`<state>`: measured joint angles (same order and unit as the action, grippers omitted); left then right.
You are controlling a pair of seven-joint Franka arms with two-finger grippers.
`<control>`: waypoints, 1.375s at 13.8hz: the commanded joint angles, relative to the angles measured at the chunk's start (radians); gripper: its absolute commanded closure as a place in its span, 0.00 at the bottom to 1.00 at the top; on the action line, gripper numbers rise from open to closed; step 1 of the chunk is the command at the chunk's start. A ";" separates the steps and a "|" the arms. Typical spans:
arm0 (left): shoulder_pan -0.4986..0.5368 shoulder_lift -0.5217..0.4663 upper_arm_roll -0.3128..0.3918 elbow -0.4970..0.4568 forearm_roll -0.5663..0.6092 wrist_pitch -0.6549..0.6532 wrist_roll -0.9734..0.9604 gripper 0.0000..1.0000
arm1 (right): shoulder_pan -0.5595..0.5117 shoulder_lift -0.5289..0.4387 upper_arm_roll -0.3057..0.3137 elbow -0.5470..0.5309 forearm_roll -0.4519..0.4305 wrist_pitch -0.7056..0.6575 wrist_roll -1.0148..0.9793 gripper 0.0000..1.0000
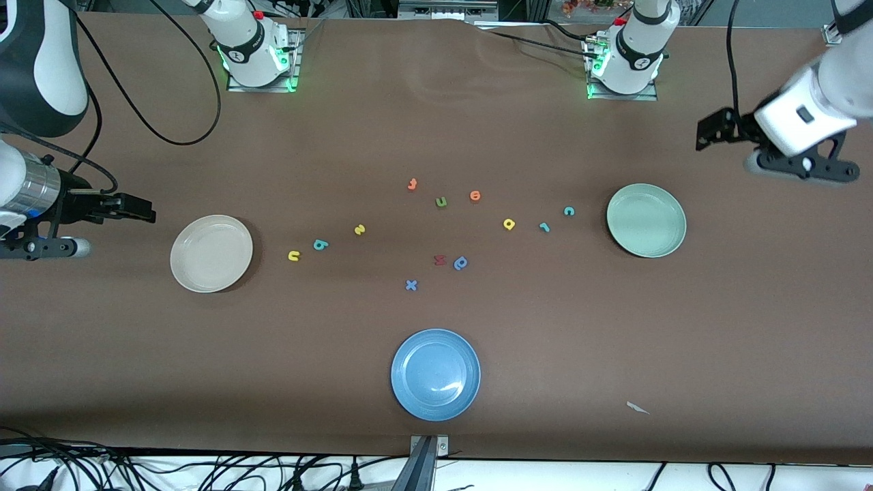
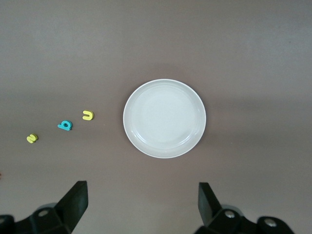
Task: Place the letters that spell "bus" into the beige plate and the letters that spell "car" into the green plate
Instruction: 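Move the left gripper toward the green plate while the right gripper moves out, then grasp the b with the right gripper while the left gripper grasps the c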
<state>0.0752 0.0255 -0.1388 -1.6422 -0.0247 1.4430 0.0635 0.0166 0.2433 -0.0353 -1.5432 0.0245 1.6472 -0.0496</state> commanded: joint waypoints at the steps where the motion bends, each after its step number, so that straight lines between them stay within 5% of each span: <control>1: 0.009 0.022 0.002 -0.023 -0.003 0.029 0.018 0.00 | 0.022 0.001 0.008 -0.005 -0.026 -0.004 0.025 0.00; 3: 0.002 0.008 0.001 -0.106 -0.017 0.077 0.019 0.00 | 0.066 0.017 0.008 -0.005 -0.032 0.020 0.094 0.00; 13: -0.009 -0.003 -0.093 -0.632 -0.072 0.791 -0.014 0.00 | 0.256 0.280 0.009 -0.023 -0.017 0.255 0.286 0.01; 19: -0.031 0.079 -0.168 -0.725 -0.072 1.019 -0.110 0.00 | 0.353 0.309 0.009 -0.213 -0.015 0.473 0.448 0.01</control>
<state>0.0597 0.0775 -0.3085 -2.3389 -0.0647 2.3910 -0.0487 0.3316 0.5735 -0.0216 -1.6915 0.0093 2.0871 0.3113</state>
